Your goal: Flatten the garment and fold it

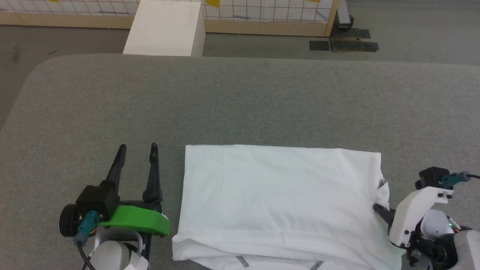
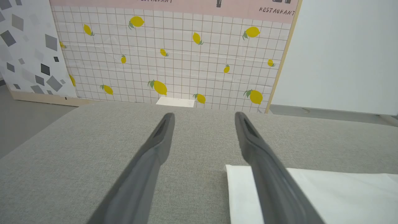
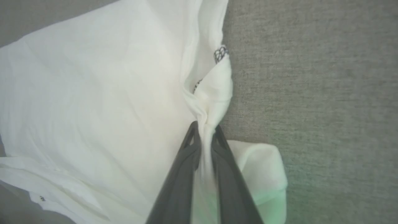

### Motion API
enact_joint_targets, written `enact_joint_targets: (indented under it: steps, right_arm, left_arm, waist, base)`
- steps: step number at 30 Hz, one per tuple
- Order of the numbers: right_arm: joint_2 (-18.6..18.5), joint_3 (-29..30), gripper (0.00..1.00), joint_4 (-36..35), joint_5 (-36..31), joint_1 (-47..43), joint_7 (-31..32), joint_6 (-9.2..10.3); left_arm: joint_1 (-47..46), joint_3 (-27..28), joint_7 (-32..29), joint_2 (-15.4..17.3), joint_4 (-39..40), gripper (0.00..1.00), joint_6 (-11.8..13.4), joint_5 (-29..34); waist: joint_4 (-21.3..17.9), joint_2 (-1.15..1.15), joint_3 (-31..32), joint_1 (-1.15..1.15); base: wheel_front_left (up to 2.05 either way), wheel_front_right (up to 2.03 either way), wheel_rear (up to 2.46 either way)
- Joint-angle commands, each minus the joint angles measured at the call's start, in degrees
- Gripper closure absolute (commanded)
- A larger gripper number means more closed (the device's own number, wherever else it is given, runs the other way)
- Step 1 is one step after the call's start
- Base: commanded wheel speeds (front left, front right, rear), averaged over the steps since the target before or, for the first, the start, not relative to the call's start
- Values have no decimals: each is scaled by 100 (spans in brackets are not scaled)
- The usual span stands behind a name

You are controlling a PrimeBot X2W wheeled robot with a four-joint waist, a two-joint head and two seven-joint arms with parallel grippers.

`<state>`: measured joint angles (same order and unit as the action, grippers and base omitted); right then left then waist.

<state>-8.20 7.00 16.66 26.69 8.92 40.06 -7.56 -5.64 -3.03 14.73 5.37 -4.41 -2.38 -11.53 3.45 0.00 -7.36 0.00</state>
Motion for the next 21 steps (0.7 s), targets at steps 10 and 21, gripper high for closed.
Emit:
enact_joint_targets:
  steps: [10,21]
  right_arm:
    - [-235,1374,100,-54,-1363,-253,-781,8]
    - [56,965,100,-1671,-1658,-533,-279,8]
  left_arm:
    - [23,118,27,-151,-118,0,-193,197]
    - [93,219,27,-198,-184,0,-304,286]
  waist:
    - [-100,0,98,0]
    - [-105,0,175,0]
  base:
    - [0,0,0]
    - [0,0,0]
